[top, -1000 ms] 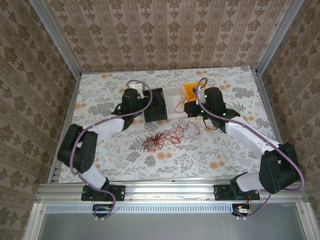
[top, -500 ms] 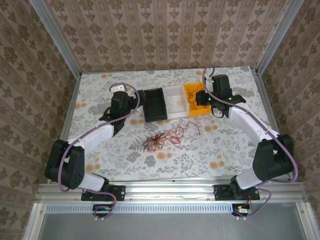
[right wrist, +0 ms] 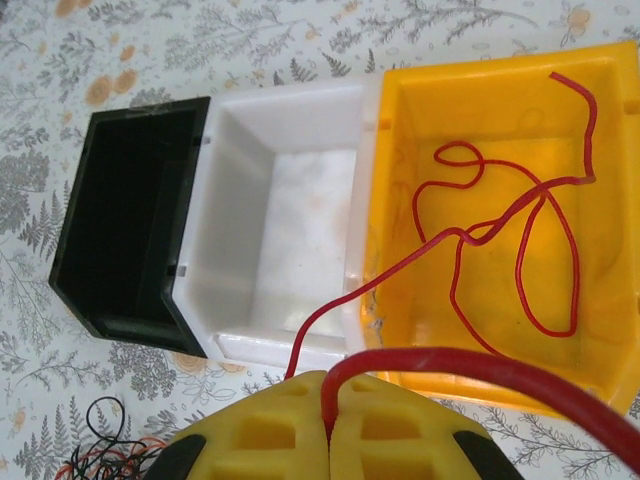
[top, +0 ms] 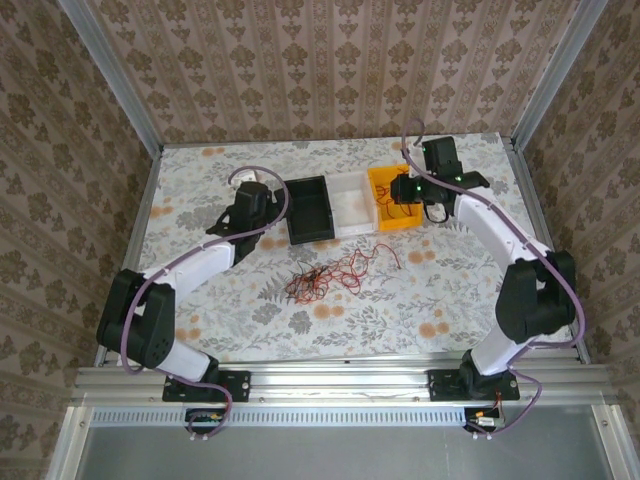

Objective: Untangle the cables

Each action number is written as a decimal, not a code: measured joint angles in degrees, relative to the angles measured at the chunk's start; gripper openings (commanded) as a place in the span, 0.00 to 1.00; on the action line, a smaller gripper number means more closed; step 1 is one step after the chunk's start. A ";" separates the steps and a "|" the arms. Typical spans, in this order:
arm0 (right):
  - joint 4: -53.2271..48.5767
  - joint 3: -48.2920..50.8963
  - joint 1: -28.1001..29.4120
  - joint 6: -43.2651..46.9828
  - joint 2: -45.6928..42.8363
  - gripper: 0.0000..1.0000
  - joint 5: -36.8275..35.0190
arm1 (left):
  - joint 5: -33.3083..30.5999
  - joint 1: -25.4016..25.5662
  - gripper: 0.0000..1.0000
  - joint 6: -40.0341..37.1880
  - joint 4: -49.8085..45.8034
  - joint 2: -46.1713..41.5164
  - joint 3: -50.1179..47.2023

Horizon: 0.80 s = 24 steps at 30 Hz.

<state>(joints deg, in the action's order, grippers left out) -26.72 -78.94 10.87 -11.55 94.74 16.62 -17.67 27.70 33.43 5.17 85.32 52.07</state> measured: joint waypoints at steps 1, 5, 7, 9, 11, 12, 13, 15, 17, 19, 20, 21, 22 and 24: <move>-0.81 -1.14 -0.20 0.09 1.44 0.06 0.50 | -0.09 0.02 1.00 -0.02 -0.17 0.13 0.11; -4.13 -5.66 -0.66 -0.02 6.86 0.07 1.75 | -0.20 0.13 1.00 -0.02 -1.68 0.24 0.96; -5.29 -8.04 -0.87 -0.50 9.38 0.07 1.90 | -0.20 0.26 1.00 -0.02 -2.14 0.24 1.36; -5.88 -10.32 -1.03 -1.20 11.96 0.07 2.27 | -0.20 0.35 1.00 -0.02 -2.47 0.24 1.55; -5.97 -12.39 -1.31 -2.60 14.49 0.07 2.97 | -0.17 0.39 1.00 -0.02 -2.78 0.24 1.62; -5.90 -13.44 -1.60 -3.58 15.93 0.08 3.48 | -0.17 0.42 1.00 -0.02 -3.06 0.24 1.62; -5.84 -14.29 -1.84 -4.52 17.09 0.08 3.87 | -0.17 0.42 1.00 -0.02 -3.28 0.24 1.62; -5.46 -15.47 -2.40 -6.93 19.21 0.08 4.85 | -0.17 0.39 1.00 -0.02 -3.48 0.24 1.68; -4.96 -16.33 -2.97 -9.62 20.98 0.08 5.75 | -0.17 0.42 1.00 -0.02 -3.52 0.24 1.70; -4.09 -16.83 -3.48 -11.85 22.32 0.08 6.56 | -0.17 0.46 1.00 -0.02 -3.58 0.24 1.70; -3.85 -16.83 -3.56 -12.72 22.43 0.08 6.58 | -0.15 0.52 1.00 -0.02 -3.61 0.24 1.70; -3.65 -16.81 -3.65 -13.05 22.43 0.08 6.60 | 0.00 0.52 1.00 -0.02 -3.61 0.24 1.70; -2.99 -16.72 -3.80 -13.46 22.21 0.08 6.58 | 0.50 0.63 1.00 -0.04 -3.56 0.24 1.70; -0.81 -15.28 -3.93 -13.77 20.81 0.08 6.58 | 2.51 0.70 1.00 -0.33 -3.21 0.24 1.70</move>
<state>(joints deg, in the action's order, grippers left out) -27.53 -94.21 6.94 -25.32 115.55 23.20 -15.16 28.40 33.10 1.96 85.56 53.78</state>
